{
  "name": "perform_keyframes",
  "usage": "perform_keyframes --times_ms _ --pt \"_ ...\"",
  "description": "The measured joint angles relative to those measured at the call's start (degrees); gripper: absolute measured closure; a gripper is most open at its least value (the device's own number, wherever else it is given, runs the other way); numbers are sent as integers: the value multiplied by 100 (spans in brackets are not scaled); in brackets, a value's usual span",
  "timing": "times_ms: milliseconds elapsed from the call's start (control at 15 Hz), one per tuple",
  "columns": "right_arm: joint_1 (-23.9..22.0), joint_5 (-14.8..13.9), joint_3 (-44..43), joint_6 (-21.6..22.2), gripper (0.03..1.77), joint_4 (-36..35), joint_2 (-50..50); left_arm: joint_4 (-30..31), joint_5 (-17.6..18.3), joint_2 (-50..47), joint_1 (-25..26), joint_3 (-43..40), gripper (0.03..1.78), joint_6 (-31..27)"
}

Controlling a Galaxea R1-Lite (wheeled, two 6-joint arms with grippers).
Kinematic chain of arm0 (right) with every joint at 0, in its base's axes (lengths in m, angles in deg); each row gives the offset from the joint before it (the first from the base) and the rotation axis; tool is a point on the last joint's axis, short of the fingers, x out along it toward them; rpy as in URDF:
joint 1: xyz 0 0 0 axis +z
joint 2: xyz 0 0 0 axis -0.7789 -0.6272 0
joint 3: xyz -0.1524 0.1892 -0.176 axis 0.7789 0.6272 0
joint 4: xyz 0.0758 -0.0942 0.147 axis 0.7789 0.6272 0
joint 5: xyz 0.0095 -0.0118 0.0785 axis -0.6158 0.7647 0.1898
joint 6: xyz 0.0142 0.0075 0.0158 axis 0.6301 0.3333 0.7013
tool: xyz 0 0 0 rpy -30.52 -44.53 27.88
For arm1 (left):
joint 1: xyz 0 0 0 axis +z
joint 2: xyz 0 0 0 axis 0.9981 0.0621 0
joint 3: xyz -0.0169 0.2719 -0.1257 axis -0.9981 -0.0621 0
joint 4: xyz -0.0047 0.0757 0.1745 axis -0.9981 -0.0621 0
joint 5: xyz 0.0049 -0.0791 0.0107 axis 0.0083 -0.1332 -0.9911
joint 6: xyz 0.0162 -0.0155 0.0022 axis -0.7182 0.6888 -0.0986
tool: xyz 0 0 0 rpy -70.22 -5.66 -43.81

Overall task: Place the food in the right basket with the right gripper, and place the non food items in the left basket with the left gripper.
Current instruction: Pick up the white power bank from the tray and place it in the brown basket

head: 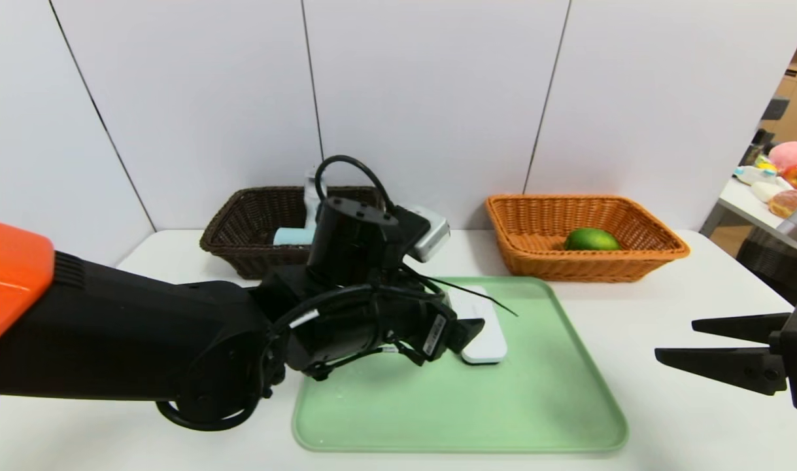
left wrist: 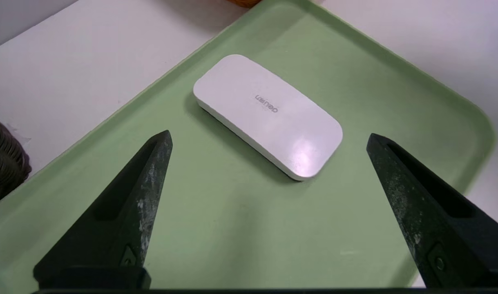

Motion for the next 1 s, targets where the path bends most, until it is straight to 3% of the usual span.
perform_keyframes --times_ms 267,467,733,1000 --pt "0 9 13 0 10 9 22 -113 -1624 324 -395 219 12 301" --pt "0 33 17 0 10 12 28 -110 -2516 482 -614 315 12 505" --pt "7 38 28 0 10 28 54 -156 -3245 783 -852 578 12 852" --pt "0 38 111 0 10 9 91 -156 -3578 1067 -1014 881 12 992"
